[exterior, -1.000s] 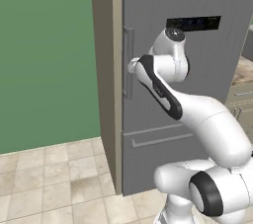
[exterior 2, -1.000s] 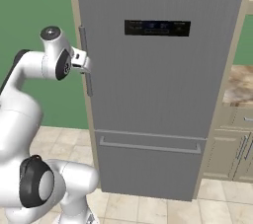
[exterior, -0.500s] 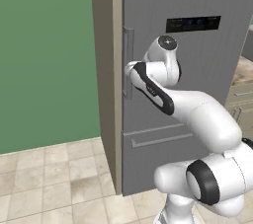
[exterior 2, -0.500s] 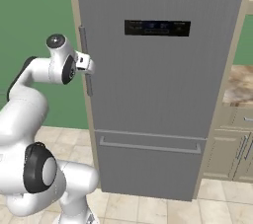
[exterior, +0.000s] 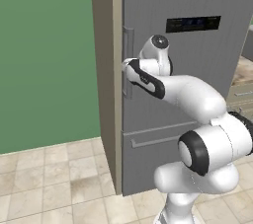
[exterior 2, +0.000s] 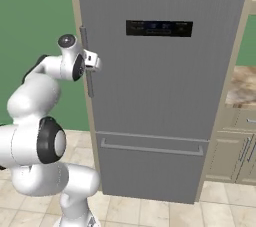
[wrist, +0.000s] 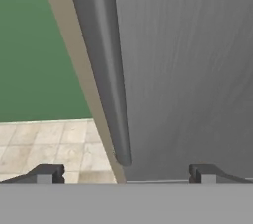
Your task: Take the lemon wedge from the fridge and place it on the plate with fish on the dining counter.
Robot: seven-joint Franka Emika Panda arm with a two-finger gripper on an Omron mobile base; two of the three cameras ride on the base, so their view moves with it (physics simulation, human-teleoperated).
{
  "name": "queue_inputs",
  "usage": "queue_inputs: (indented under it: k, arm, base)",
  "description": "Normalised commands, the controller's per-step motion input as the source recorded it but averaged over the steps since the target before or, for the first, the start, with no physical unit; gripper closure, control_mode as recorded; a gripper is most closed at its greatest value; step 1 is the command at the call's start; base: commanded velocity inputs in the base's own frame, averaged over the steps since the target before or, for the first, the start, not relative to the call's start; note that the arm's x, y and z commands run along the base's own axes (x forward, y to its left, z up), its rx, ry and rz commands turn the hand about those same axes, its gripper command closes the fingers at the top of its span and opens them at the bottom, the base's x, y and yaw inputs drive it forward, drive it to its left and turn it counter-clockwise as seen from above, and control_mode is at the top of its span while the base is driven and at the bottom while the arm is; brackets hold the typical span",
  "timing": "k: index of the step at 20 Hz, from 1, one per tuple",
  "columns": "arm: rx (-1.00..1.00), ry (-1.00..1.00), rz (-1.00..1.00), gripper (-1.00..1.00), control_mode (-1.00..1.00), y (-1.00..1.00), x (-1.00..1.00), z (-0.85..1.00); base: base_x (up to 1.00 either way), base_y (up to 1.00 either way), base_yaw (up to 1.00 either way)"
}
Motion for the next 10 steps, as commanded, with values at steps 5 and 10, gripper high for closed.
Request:
queue_inputs:
  k: [5,10]
  arm:
    - [0.0,0.0,0.0,-1.0,-1.0,0.06,0.52,-0.18]
    - [0.0,0.0,0.0,-1.0,-1.0,0.08,0.45,-0.13]
  base:
    - [0.0,0.0,0.0]
    - [0.0,0.0,0.0]
